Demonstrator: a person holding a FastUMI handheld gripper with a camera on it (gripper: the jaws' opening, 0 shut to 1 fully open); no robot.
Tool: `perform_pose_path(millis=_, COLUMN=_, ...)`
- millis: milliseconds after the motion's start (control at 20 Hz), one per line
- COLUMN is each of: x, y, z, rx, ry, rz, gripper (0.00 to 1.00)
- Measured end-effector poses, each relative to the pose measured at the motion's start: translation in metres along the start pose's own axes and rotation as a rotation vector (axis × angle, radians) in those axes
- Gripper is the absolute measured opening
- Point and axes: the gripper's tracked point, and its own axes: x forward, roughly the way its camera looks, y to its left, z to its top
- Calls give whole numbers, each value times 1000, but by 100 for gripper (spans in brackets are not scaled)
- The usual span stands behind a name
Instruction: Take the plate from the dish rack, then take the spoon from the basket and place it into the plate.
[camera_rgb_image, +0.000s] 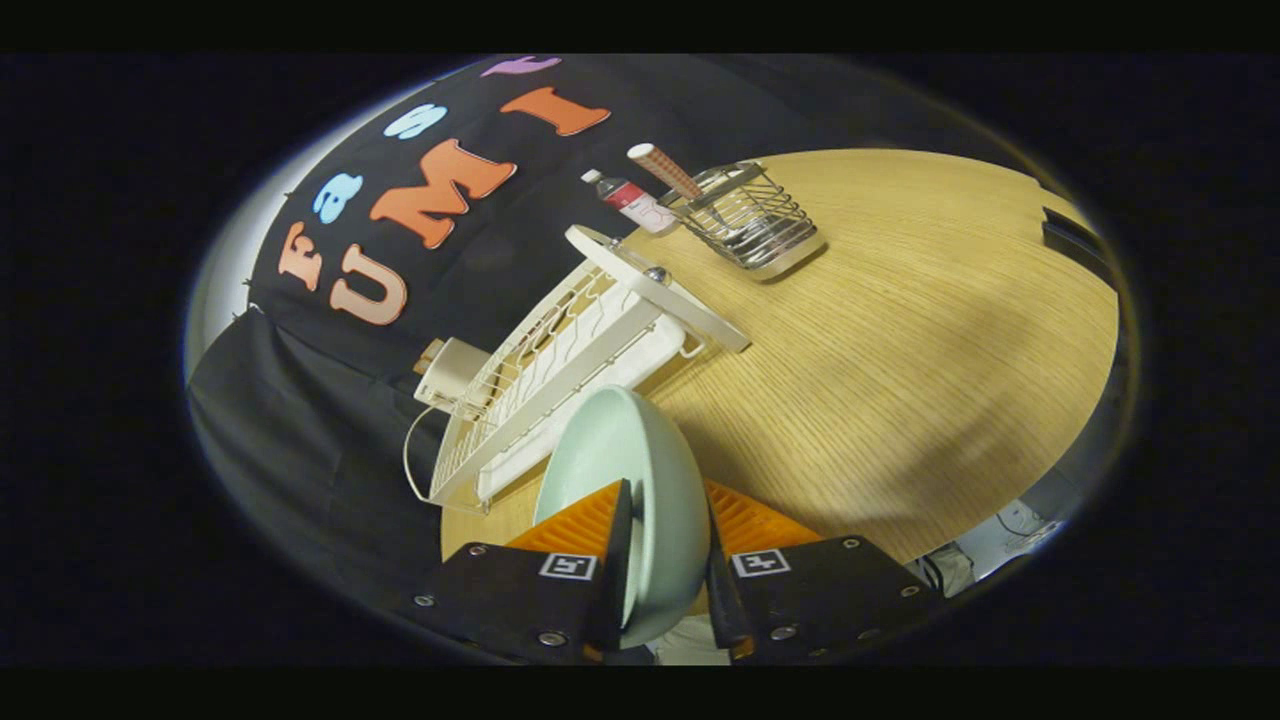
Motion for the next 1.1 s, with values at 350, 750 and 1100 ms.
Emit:
perform_pose_path(millis=350, x=-11, y=-21, z=30, rx=-199, ry=-97, rz=-106, gripper=68)
perform_pose_path(millis=750, x=-39, y=-44, z=104, rx=-363, ry=-312, rz=-241, gripper=99)
perform_pose_path(millis=1100, x=-41, y=-38, z=153, rx=-512, ry=-477, rz=-288, gripper=99)
